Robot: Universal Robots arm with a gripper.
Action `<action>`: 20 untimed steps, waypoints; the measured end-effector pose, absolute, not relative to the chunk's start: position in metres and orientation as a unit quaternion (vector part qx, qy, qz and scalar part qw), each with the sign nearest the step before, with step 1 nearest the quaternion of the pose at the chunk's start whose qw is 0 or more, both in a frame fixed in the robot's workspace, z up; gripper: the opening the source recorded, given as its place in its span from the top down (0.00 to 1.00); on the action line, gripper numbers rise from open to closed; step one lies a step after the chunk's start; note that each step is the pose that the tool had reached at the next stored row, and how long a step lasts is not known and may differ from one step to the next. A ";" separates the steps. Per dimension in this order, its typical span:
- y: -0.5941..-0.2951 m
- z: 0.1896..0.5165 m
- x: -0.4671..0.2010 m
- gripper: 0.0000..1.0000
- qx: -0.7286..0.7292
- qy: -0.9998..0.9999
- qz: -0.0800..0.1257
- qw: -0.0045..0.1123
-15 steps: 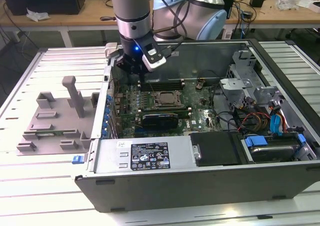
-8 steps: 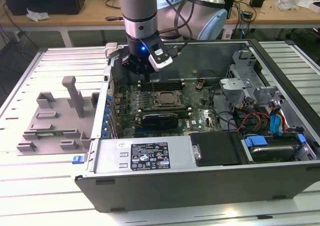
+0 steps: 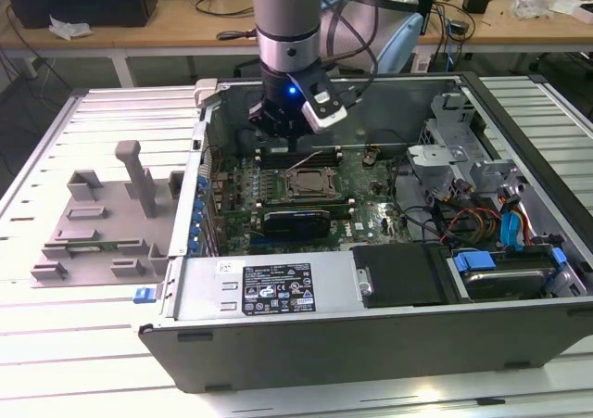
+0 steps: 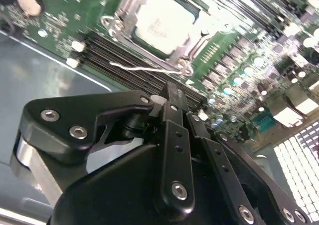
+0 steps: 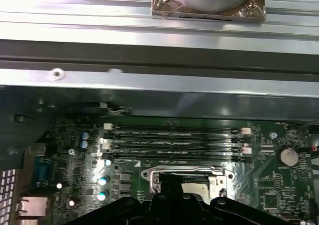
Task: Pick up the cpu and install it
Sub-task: 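Install the first cpu locking lever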
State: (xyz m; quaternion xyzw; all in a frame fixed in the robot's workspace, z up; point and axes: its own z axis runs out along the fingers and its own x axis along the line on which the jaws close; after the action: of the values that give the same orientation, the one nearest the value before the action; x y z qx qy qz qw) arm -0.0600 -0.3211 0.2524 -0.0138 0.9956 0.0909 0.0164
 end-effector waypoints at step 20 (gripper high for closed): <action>-0.322 0.244 -0.053 0.89 0.006 0.996 0.084 0.035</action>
State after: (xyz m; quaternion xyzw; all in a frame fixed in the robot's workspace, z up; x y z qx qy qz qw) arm -0.0525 -0.3218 0.2435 0.0056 0.9959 0.0836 0.0355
